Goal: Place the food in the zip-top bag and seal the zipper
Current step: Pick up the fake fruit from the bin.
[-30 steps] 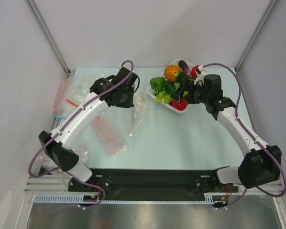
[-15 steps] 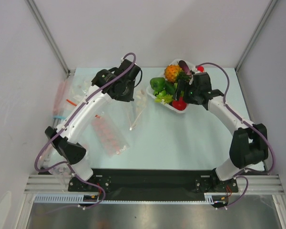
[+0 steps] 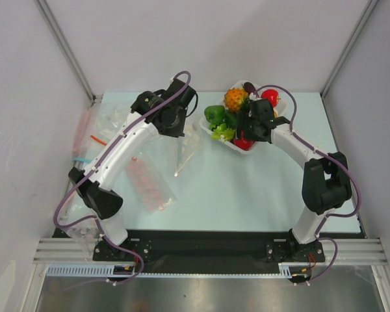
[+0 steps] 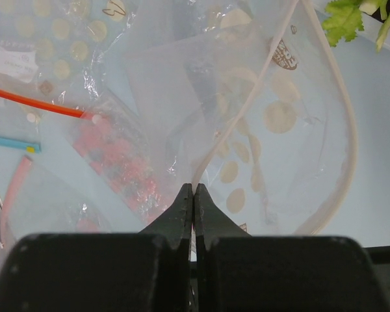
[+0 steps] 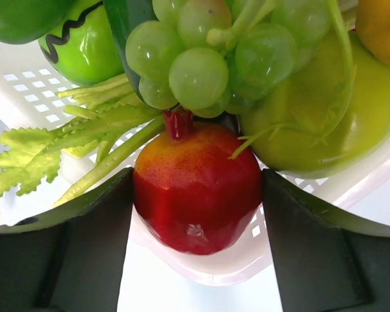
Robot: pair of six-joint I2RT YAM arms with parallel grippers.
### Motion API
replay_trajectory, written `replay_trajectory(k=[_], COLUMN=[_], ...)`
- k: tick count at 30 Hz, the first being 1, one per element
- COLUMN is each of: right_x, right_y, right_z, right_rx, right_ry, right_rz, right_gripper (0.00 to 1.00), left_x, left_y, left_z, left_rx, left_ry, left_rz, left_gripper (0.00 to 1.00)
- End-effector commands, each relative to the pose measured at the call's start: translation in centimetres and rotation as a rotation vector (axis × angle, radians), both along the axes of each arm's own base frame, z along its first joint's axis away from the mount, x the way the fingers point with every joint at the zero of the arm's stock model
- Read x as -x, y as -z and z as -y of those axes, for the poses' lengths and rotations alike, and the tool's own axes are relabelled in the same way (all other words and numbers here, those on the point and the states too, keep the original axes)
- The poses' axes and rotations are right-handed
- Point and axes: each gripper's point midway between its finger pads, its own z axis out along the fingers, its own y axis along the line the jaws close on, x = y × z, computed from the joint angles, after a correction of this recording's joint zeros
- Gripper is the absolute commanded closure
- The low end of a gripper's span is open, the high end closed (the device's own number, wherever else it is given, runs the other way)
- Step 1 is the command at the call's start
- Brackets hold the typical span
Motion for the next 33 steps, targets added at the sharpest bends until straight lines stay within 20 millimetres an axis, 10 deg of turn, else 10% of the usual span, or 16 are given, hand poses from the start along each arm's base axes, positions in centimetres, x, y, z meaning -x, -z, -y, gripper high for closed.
replay_trajectory(k=[1, 33], right_x=[-0.8, 10.8], right_y=[-1.2, -17.4], right_z=[0.0, -2.8], right_rx=[0.011, -0.351], right_ry=[-0.001, -0.339], right_rz=[0.036, 0.338], right_gripper=[0.29, 0.46], left_x=[0.1, 0.2], left_y=[-0.9, -0.4], left_z=[0.1, 3.4], left_rx=[0.012, 0.163], left_ry=[0.036, 0.084], left_rz=[0.0, -0.027], left_gripper=[1.0, 1.0])
